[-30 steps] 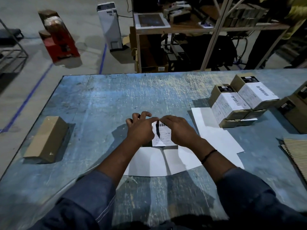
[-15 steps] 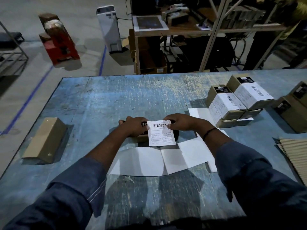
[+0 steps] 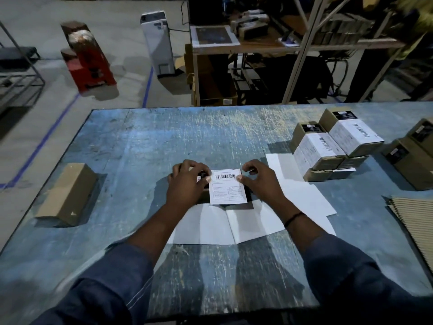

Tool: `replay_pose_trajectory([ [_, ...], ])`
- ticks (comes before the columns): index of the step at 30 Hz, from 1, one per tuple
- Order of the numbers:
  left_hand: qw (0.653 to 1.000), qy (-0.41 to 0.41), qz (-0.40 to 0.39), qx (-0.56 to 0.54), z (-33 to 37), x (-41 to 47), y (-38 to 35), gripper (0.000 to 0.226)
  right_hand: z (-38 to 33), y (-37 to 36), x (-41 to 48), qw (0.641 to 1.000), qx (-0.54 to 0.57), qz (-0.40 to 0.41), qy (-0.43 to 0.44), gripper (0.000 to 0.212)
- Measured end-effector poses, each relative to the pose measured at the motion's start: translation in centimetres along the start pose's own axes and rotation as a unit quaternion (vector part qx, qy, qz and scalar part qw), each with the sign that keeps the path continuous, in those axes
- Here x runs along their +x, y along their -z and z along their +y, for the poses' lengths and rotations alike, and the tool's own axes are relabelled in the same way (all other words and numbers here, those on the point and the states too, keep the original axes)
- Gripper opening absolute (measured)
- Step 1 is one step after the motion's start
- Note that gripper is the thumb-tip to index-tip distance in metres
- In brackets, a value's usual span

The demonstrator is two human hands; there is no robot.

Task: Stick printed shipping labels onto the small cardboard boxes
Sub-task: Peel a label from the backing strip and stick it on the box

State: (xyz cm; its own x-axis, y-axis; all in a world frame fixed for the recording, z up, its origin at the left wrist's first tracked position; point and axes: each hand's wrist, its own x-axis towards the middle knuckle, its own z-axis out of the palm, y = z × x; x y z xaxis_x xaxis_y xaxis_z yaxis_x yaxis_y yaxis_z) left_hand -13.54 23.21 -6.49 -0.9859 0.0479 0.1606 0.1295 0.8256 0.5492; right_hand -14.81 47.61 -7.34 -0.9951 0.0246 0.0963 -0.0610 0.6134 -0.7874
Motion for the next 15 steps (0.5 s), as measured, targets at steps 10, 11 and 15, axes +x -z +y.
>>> replay_pose_trajectory([
  [10,0.984,-0.118,-0.134,-0.017,-3.0,-0.7,0.2,0.039,0.0,-0.6,-2.7,0.998,-0.006,0.013,0.067,0.02],
  [11,0.982,-0.119,-0.144,-0.008,-3.1,-0.1,0.3,0.041,-0.2,-0.6,-2.2,0.998,-0.014,0.007,0.064,0.02],
  [15,0.983,-0.11,-0.15,0.013,-3.1,2.1,0.3,0.041,-1.0,-0.5,0.1,0.999,-0.022,-0.017,0.043,0.024],
])
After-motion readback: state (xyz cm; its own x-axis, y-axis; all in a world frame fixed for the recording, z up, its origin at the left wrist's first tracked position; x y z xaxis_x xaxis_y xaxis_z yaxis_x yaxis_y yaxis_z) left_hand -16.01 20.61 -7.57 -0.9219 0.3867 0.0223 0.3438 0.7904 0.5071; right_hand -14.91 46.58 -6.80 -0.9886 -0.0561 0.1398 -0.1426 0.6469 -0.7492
